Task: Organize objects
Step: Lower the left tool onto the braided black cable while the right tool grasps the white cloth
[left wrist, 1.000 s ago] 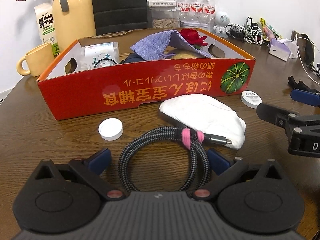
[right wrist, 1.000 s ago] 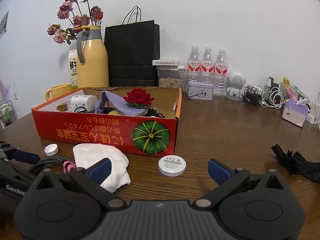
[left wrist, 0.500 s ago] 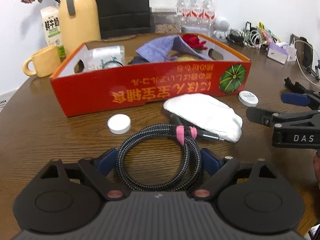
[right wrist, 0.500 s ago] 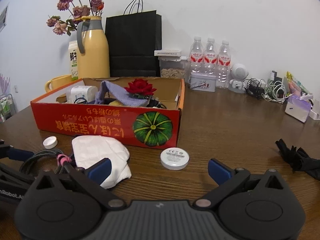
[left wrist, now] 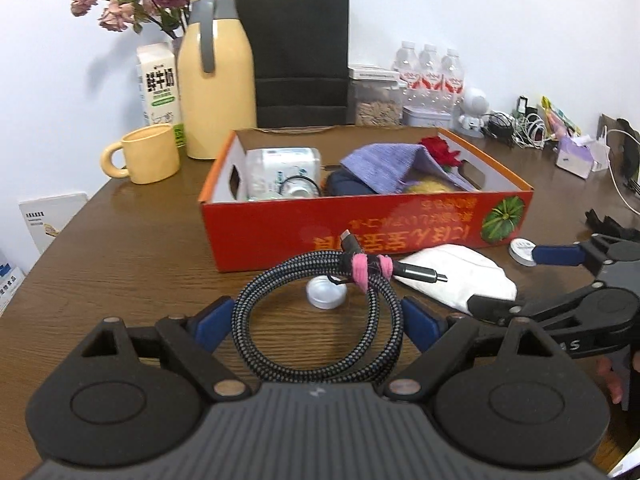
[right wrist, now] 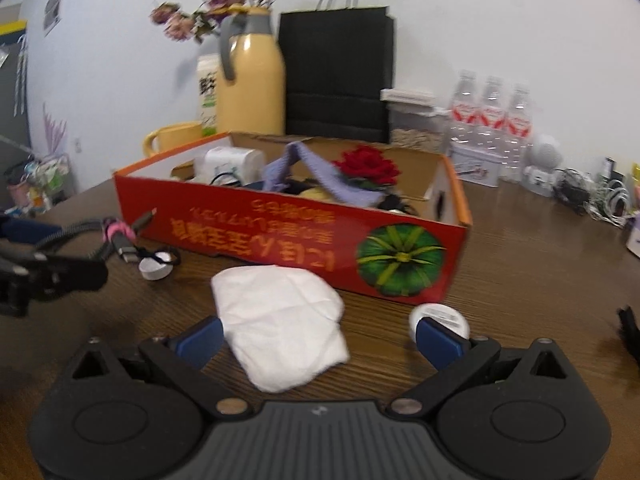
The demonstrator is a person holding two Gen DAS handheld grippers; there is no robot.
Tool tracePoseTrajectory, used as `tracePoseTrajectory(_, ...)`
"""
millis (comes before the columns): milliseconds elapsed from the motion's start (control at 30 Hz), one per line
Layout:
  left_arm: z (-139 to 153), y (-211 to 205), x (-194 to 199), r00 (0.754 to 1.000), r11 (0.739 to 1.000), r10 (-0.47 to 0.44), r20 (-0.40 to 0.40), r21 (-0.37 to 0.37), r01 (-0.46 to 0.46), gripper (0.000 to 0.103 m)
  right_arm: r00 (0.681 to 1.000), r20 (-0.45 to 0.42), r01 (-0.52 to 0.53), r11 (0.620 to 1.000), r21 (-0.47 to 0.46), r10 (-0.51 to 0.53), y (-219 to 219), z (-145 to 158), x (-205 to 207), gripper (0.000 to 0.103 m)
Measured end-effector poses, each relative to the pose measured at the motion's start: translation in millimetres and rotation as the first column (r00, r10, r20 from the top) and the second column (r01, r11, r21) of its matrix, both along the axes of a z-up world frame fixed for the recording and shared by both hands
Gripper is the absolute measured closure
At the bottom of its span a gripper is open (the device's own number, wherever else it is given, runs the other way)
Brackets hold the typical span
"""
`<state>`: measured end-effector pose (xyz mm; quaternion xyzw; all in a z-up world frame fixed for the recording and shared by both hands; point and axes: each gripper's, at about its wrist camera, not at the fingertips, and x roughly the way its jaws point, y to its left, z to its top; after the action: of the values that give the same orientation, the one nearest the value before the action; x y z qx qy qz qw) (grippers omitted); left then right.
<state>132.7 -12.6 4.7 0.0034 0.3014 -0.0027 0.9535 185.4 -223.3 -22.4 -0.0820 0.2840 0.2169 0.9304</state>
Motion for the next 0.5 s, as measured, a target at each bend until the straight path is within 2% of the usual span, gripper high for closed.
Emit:
tracePoseTrajectory(233,-1.3,13.0,0.3,1.000,1.000,0.012,0.000,-0.024,-0.012,0.013,0.996,-0.078,-0.043,0.998,-0.036,0.040,22.1,-7.5,20.8,0.002)
tracePoseTrajectory(400,-2.9,17.1,0.4,1.000,0.999,0.008,0.001,-0.041,-0.008,0.013,0.994,-0.080,-0.076,0.997,0.011,0.077,22.1,-7.0,20.9,0.030)
tracePoseTrajectory(500,-2.7,19.3,0.5,1.000,0.999,0.006,0.003,-0.047,-0.006,0.013,0.995,-0.067,-0.074,0.997,0.002,0.074,25.2,-5.7,17.4,0.033)
